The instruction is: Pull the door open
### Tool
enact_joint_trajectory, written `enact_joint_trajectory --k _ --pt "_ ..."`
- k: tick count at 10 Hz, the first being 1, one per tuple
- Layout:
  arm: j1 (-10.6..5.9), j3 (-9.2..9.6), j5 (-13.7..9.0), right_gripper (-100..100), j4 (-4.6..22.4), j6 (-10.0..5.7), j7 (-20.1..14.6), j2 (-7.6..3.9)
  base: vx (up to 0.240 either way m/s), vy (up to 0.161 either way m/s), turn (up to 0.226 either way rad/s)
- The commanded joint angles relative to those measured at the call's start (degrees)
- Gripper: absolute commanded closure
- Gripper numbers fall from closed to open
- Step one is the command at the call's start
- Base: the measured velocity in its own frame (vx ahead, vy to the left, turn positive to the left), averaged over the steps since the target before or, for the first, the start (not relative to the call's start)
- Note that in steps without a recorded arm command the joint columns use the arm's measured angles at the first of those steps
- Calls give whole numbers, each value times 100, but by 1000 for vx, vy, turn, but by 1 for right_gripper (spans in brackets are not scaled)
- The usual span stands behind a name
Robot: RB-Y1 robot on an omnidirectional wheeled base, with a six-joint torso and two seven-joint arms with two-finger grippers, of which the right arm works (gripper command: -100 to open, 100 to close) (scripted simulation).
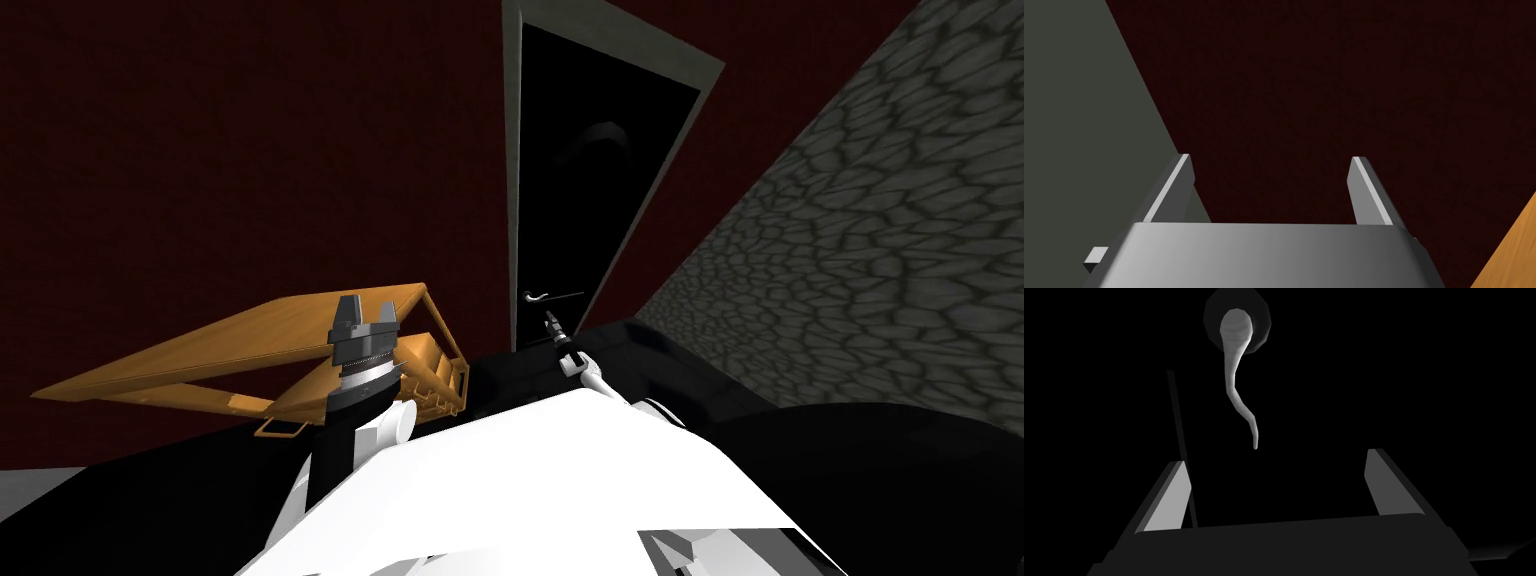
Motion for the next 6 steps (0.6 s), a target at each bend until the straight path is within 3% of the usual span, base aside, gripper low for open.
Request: enact_joint_trajectory --k 1,2,5,6 --pt "-52 15 -4 -100 167 19 -41 -35 152 -5 75" --pt "-127 26 -8 -100 354 3 -75 -68 168 9 65" --pt "-199 30 -11 -100 506 -22 -95 -86 105 -13 27" --pt "-157 -45 -62 -100 623 -124 -178 -207 134 40 182"
